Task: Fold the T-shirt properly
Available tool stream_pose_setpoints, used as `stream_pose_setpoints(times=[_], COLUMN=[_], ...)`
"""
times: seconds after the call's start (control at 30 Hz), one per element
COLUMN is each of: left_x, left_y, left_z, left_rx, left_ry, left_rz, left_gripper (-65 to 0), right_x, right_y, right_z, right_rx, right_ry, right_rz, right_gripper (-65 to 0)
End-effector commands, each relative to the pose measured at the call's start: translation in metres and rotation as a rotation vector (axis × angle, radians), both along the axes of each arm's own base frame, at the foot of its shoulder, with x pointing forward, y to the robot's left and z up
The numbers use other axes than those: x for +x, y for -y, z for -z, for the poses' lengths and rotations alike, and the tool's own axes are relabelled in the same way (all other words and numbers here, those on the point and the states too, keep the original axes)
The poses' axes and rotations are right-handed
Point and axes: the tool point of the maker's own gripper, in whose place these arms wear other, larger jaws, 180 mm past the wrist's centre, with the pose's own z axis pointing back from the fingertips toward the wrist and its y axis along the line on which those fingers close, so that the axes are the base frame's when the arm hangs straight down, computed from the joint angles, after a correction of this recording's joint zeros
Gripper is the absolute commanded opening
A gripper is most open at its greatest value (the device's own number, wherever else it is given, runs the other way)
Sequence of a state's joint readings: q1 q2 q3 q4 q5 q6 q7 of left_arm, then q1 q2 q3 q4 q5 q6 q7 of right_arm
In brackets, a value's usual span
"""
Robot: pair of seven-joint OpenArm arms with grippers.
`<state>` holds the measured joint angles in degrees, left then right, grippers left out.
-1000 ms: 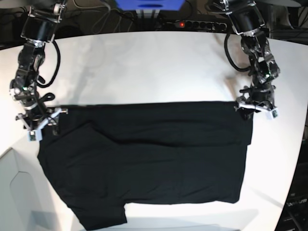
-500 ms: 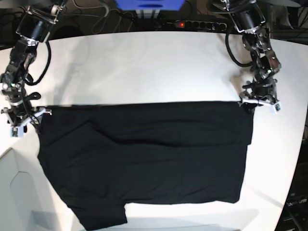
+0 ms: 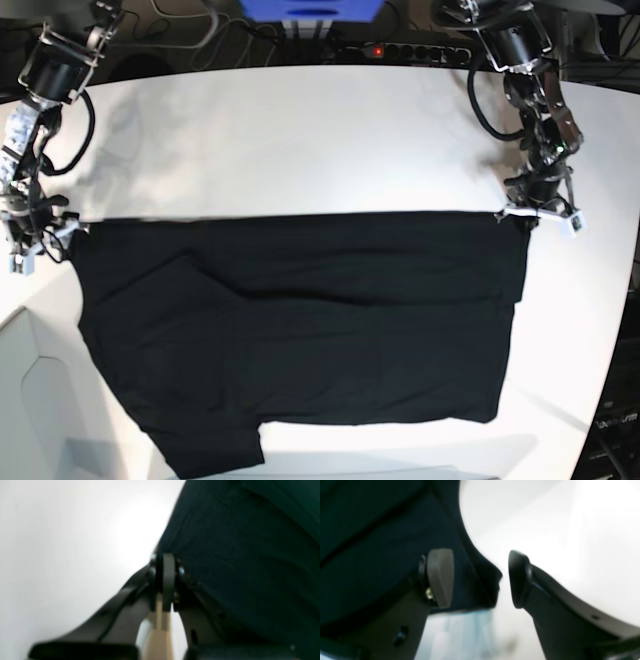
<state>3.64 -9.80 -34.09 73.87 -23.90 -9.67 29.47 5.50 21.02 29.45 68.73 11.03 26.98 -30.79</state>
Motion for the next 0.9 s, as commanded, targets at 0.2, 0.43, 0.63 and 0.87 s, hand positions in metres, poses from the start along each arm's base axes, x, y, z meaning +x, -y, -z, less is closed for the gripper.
stream_pose_setpoints(times=[0.2, 0.43, 0.63, 0.87], left_x=[-0.007, -0.009, -0.014, -0.024], left_y=[-0.001, -0.003, -0.003, -0.002], left_z=[0.005, 0.006, 0.001, -0.034], left_rx=[0.005, 0.009, 0.021, 0.109], left_ry=[-0.049, -0.053, -0.048, 0.011], left_rz=[0.006, 0.000, 0.007, 0.044], left_gripper=[-65.0, -65.0, -65.0, -65.0], right_x=[-0.004, -0.029, -0.041, -0.050], right_y=[0.010, 0.008, 0.008, 0.014], right_z=[-0.001, 0.021, 0.027, 0.010], right_rx=[-0.018, -0.012, -0.014, -0.076], right_ry=[0.001, -0.064, -0.089, -0.074], right_rz=[0.010, 0.008, 0.008, -0.015], right_gripper=[-29.4, -38.5, -64.3, -65.0])
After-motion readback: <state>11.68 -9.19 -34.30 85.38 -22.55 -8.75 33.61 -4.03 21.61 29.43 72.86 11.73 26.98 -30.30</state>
